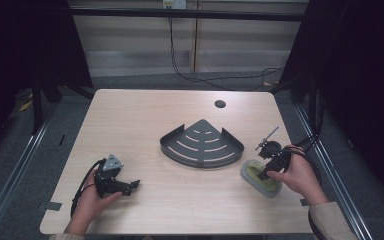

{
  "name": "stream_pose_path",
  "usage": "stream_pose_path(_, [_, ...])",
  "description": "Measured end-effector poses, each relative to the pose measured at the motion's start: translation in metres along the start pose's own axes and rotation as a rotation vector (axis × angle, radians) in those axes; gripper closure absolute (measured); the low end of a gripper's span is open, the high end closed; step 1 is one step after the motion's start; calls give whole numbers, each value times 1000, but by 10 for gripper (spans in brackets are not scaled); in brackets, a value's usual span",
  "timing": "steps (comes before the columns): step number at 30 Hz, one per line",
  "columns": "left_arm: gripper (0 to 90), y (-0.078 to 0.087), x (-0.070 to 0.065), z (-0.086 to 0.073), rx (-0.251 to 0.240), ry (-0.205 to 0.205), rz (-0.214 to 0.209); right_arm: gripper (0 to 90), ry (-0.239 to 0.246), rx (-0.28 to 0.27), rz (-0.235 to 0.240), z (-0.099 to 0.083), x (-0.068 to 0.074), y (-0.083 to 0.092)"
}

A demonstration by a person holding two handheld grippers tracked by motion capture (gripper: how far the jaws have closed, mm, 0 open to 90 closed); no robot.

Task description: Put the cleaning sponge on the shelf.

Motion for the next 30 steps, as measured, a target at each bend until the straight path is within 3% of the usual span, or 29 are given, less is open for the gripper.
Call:
stream_pose_path(12, [44, 0, 0, 0, 0, 0, -2, 591, 24, 52, -13, 5, 0, 0])
stream_pose_path(17, [44, 0, 0, 0, 1, 1, -3, 675, 35, 74, -20, 6, 1, 0])
stream_pose_path(30, [44, 0, 0, 0, 3, -2, -3, 712, 46, 95, -16, 8, 1, 4])
Point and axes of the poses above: each handheld gripper's, and its own axes: y roughly backward along the jaws, z roughly out of its top, x roughly to its left, the point moved 2 cm from there along -y, roughly forward along the jaws, and after that the axes turned 12 degrees about -y, right-handed, at the moved point
